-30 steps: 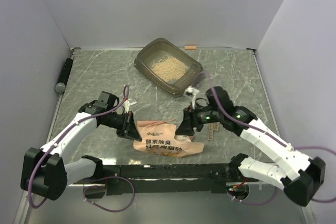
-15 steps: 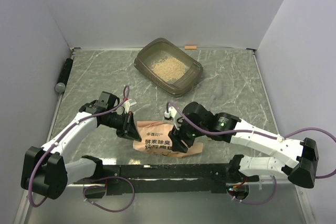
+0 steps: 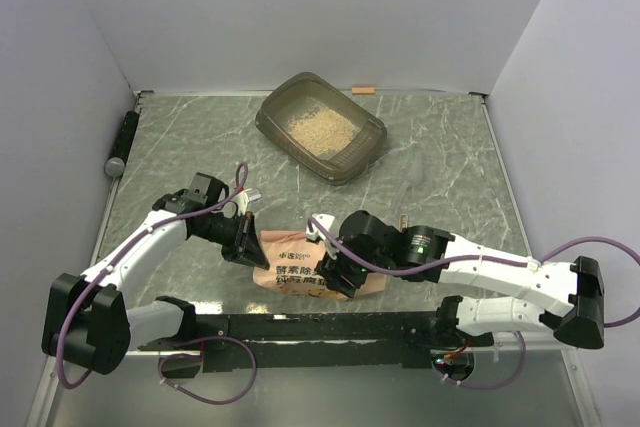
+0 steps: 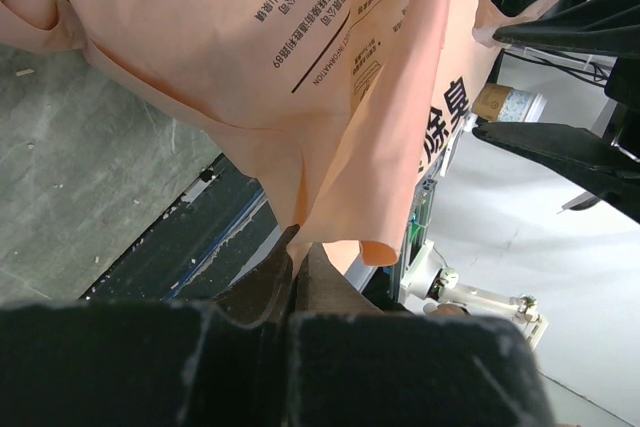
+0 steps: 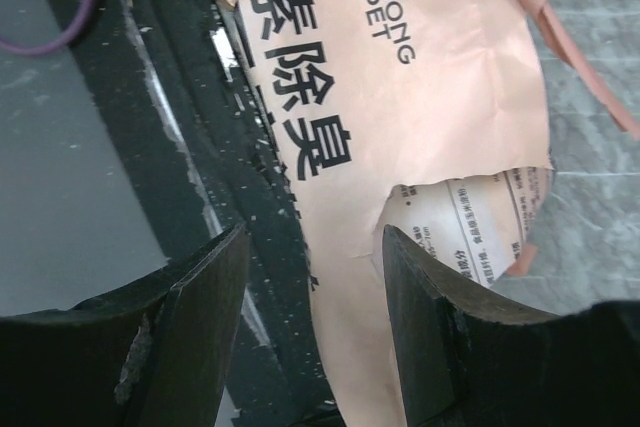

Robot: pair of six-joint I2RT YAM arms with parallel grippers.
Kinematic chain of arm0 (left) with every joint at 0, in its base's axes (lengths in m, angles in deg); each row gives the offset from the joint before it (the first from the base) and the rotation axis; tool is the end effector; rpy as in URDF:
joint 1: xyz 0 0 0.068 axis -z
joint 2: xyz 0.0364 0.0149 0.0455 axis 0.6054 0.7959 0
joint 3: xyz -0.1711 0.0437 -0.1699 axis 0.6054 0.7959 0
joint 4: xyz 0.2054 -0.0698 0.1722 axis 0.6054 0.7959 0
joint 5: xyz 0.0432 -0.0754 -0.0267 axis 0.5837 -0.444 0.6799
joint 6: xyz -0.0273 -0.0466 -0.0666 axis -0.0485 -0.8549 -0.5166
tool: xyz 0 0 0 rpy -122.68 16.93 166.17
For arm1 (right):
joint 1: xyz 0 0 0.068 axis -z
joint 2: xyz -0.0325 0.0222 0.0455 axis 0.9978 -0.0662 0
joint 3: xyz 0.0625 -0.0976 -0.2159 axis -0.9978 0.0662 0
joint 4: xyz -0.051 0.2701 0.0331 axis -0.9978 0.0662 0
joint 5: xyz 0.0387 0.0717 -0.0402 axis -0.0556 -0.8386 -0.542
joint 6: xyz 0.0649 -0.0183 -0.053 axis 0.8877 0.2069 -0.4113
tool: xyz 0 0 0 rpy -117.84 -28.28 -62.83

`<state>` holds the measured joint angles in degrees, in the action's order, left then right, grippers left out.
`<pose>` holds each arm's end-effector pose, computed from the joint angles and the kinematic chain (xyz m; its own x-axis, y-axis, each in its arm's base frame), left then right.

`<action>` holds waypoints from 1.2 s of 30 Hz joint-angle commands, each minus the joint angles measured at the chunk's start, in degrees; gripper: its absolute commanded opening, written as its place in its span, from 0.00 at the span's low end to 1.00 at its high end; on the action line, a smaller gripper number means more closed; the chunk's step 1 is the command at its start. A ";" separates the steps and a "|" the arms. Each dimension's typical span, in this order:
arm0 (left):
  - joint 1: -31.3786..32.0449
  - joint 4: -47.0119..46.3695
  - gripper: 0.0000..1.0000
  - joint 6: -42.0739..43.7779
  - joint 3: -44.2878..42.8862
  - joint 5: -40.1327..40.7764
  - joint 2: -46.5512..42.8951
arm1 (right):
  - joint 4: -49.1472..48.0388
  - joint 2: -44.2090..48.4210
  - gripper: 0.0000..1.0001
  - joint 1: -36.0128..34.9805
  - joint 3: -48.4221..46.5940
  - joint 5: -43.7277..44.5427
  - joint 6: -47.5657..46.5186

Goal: Fill the litter box with clean litter

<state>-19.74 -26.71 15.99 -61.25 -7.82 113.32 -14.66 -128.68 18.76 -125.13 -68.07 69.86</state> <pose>0.1978 -0.1257 0.1597 -0.9890 0.1311 -0.0687 0.1313 0.5625 -0.8163 0.0988 0.2630 0.2305 -0.3102 -0.6540 -0.6899 -0.9395 0.3220 0.1172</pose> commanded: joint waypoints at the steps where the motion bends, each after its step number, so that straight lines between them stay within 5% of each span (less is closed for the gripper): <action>1: 0.15 0.09 0.01 0.25 -1.77 1.88 0.43 | -0.21 0.25 0.63 -2.17 -2.44 6.76 -0.92; 18: 0.15 -0.09 0.01 0.43 -1.77 1.97 1.05 | 1.98 -3.09 0.63 -12.36 -6.92 20.99 -1.27; 36: 0.15 -0.09 0.01 0.52 -2.04 1.97 1.40 | -1.70 -5.98 0.63 -13.33 -1.30 19.42 -0.04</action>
<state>-19.74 -26.64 16.03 -61.38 -7.80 114.42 -14.31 -133.81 5.83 -127.51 -49.32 69.45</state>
